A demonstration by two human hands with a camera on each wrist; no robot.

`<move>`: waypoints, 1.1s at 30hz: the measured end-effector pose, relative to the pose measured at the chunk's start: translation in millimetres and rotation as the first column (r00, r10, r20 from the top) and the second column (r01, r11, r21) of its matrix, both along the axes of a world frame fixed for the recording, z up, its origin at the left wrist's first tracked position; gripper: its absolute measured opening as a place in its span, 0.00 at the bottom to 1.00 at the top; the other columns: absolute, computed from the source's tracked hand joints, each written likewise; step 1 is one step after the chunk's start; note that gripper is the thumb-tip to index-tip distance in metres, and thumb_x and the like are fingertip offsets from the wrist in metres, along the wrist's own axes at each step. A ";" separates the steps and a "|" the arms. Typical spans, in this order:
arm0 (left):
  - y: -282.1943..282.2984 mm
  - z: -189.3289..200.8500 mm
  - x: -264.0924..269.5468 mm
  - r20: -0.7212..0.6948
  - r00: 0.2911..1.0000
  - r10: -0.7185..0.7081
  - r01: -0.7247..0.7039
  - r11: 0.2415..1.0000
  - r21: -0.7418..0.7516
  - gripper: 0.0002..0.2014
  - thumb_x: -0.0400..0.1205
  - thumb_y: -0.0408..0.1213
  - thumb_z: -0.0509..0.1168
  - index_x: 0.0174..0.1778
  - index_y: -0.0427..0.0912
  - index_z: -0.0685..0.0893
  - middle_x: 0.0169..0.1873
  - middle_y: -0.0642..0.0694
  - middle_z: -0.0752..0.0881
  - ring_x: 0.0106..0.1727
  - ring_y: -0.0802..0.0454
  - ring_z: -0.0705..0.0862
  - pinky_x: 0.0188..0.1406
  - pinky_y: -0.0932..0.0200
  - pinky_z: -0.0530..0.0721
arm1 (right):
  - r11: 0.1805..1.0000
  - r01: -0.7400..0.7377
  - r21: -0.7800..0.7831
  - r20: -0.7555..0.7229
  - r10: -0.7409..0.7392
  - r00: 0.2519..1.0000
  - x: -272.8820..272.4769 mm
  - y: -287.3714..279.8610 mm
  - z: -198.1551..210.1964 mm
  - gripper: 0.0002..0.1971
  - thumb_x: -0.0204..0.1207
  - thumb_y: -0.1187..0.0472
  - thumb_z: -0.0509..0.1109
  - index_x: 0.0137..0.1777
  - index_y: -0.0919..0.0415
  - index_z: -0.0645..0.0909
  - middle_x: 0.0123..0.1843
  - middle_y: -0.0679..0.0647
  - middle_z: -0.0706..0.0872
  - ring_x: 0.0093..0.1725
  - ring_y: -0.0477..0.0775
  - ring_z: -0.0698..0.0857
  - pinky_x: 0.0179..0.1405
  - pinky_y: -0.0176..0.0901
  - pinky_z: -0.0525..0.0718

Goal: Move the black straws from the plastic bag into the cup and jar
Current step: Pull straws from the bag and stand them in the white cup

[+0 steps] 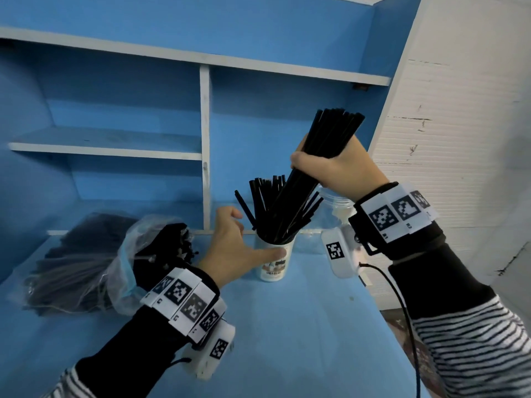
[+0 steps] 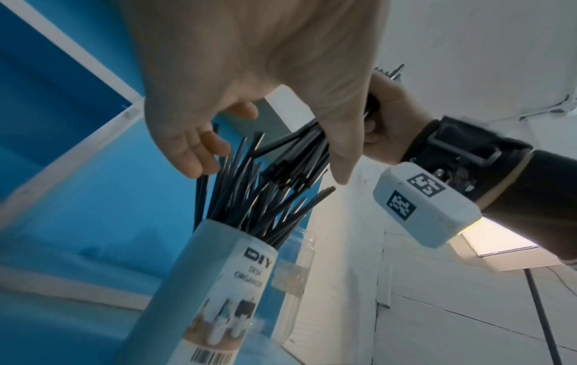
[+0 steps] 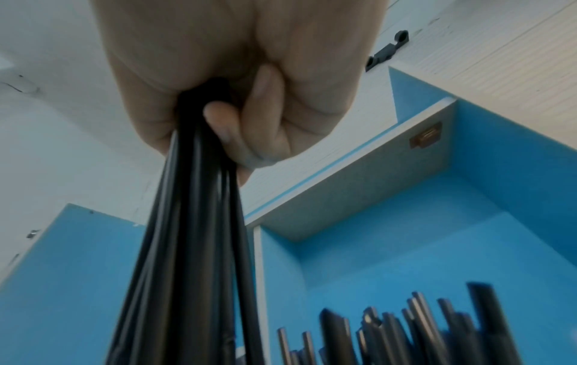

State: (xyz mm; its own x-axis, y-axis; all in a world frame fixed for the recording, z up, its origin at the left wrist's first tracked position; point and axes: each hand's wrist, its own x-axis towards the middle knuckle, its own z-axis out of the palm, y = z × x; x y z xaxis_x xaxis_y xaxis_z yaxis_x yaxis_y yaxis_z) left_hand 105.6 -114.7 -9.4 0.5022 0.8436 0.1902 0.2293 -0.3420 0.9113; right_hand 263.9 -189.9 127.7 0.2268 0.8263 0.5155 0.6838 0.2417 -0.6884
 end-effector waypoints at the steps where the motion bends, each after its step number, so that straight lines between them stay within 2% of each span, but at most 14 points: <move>1: 3.8 -4.7 3.7 -0.046 0.999 -0.015 0.014 0.999 -0.033 0.46 0.61 0.45 0.85 0.64 0.50 0.58 0.56 0.49 0.69 0.61 0.53 0.72 0.60 0.59 0.74 | 1.000 0.018 -0.006 -0.003 -0.018 1.000 4.3 2.9 -0.3 0.08 0.74 0.65 0.71 0.41 0.73 0.81 0.41 0.66 0.86 0.30 0.43 0.80 0.26 0.27 0.75; 3: 11.8 -13.8 12.1 -0.119 0.990 -0.072 0.060 0.993 -0.105 0.54 0.60 0.46 0.85 0.72 0.50 0.53 0.65 0.49 0.67 0.69 0.52 0.69 0.71 0.54 0.71 | 0.999 0.046 -0.029 -0.018 -0.047 0.999 11.5 10.0 -3.8 0.10 0.73 0.64 0.71 0.43 0.74 0.81 0.42 0.68 0.86 0.30 0.45 0.81 0.24 0.28 0.75; 5: 19.7 -19.1 20.9 -0.121 0.986 -0.114 0.095 0.983 -0.154 0.59 0.60 0.45 0.85 0.78 0.48 0.51 0.69 0.51 0.67 0.73 0.52 0.69 0.73 0.54 0.70 | 0.996 0.071 -0.057 -0.024 -0.073 0.997 17.4 17.7 -8.4 0.12 0.73 0.63 0.72 0.44 0.76 0.79 0.42 0.69 0.86 0.31 0.48 0.81 0.24 0.31 0.76; 8: 30.0 -21.2 31.5 -0.087 0.986 -0.141 0.127 0.981 -0.145 0.49 0.63 0.40 0.85 0.72 0.47 0.59 0.64 0.55 0.74 0.68 0.55 0.74 0.65 0.57 0.75 | 0.991 0.096 -0.090 -0.038 -0.100 0.994 22.9 27.0 -15.2 0.16 0.71 0.62 0.71 0.44 0.79 0.77 0.40 0.72 0.83 0.30 0.50 0.78 0.25 0.35 0.76; 11: 35.3 -22.4 38.4 -0.040 0.982 -0.184 0.178 0.977 -0.119 0.45 0.65 0.36 0.83 0.72 0.49 0.63 0.58 0.61 0.78 0.61 0.60 0.78 0.55 0.63 0.78 | 0.984 0.120 -0.130 -0.043 -0.127 0.991 27.5 33.0 -19.9 0.16 0.71 0.62 0.72 0.44 0.78 0.76 0.37 0.65 0.79 0.33 0.53 0.79 0.32 0.42 0.79; 13: 37.0 -25.0 41.3 -0.048 0.980 -0.192 0.188 0.979 -0.082 0.44 0.65 0.35 0.83 0.72 0.48 0.65 0.57 0.60 0.80 0.62 0.58 0.80 0.56 0.61 0.80 | 0.977 0.138 -0.160 -0.021 -0.143 0.989 27.3 36.0 -23.0 0.15 0.71 0.61 0.72 0.43 0.76 0.77 0.36 0.62 0.80 0.34 0.55 0.81 0.35 0.47 0.82; 16: 37.7 -26.8 43.5 -0.073 0.979 -0.188 0.186 0.982 -0.039 0.43 0.65 0.35 0.82 0.71 0.49 0.66 0.56 0.61 0.80 0.60 0.57 0.81 0.58 0.59 0.80 | 0.964 0.156 -0.213 0.050 -0.149 0.988 19.7 41.1 -30.0 0.17 0.70 0.58 0.74 0.45 0.75 0.79 0.42 0.64 0.87 0.42 0.60 0.88 0.43 0.54 0.89; 18: 38.6 -24.5 44.0 -0.077 0.980 -0.186 0.185 0.983 -0.018 0.42 0.64 0.35 0.82 0.70 0.50 0.66 0.55 0.62 0.79 0.58 0.59 0.80 0.55 0.60 0.80 | 0.961 0.154 -0.232 0.089 -0.137 0.987 14.0 43.7 -35.4 0.17 0.70 0.56 0.75 0.45 0.73 0.80 0.44 0.65 0.88 0.45 0.62 0.88 0.46 0.58 0.88; 20: 40.2 -22.9 44.6 -0.081 0.979 -0.188 0.187 0.982 -0.011 0.40 0.64 0.34 0.82 0.67 0.53 0.66 0.53 0.62 0.79 0.55 0.63 0.79 0.50 0.63 0.79 | 0.958 0.146 -0.247 0.115 -0.120 0.986 12.1 45.4 -39.8 0.17 0.70 0.53 0.74 0.45 0.69 0.82 0.44 0.62 0.89 0.46 0.60 0.88 0.48 0.58 0.88; 23: 41.2 -24.5 44.8 -0.087 0.977 -0.193 0.191 0.981 -0.023 0.43 0.60 0.39 0.81 0.68 0.53 0.67 0.56 0.60 0.80 0.59 0.58 0.80 0.56 0.57 0.81 | 0.942 0.132 -0.310 0.170 -0.081 0.982 14.3 46.4 -45.5 0.17 0.69 0.45 0.73 0.46 0.60 0.83 0.45 0.55 0.89 0.47 0.55 0.88 0.51 0.56 0.88; 26: 42.4 -27.6 45.2 -0.103 0.977 -0.188 0.185 0.982 -0.031 0.46 0.58 0.43 0.81 0.72 0.52 0.66 0.60 0.56 0.81 0.62 0.55 0.80 0.63 0.51 0.82 | 0.943 0.127 -0.308 0.249 -0.048 0.967 12.9 44.1 -50.3 0.31 0.58 0.23 0.67 0.48 0.47 0.81 0.48 0.49 0.87 0.53 0.55 0.85 0.55 0.58 0.85; 28: 44.3 -29.2 46.3 -0.120 0.975 -0.186 0.186 0.982 -0.018 0.48 0.58 0.45 0.81 0.73 0.52 0.66 0.61 0.56 0.81 0.62 0.56 0.81 0.63 0.50 0.83 | 0.954 0.140 -0.263 0.330 -0.047 0.943 16.9 44.3 -55.0 0.33 0.53 0.14 0.58 0.46 0.38 0.77 0.46 0.42 0.84 0.55 0.60 0.83 0.57 0.61 0.82; 31: 46.5 -30.7 48.1 -0.138 0.972 -0.188 0.189 0.982 -0.009 0.49 0.57 0.47 0.82 0.74 0.54 0.65 0.62 0.57 0.81 0.63 0.57 0.81 0.63 0.50 0.84 | 0.960 0.203 -0.192 0.382 -0.117 0.917 20.1 42.0 -54.6 0.27 0.52 0.12 0.55 0.36 0.32 0.71 0.39 0.40 0.79 0.52 0.61 0.80 0.58 0.60 0.78; 33: 47.2 -31.1 48.2 -0.142 0.972 -0.187 0.187 0.982 -0.016 0.48 0.60 0.44 0.82 0.75 0.53 0.65 0.62 0.57 0.81 0.63 0.56 0.81 0.63 0.50 0.83 | 0.956 0.224 -0.188 0.390 -0.137 0.911 19.7 38.5 -53.8 0.29 0.53 0.16 0.61 0.46 0.35 0.74 0.49 0.45 0.80 0.59 0.58 0.76 0.65 0.58 0.74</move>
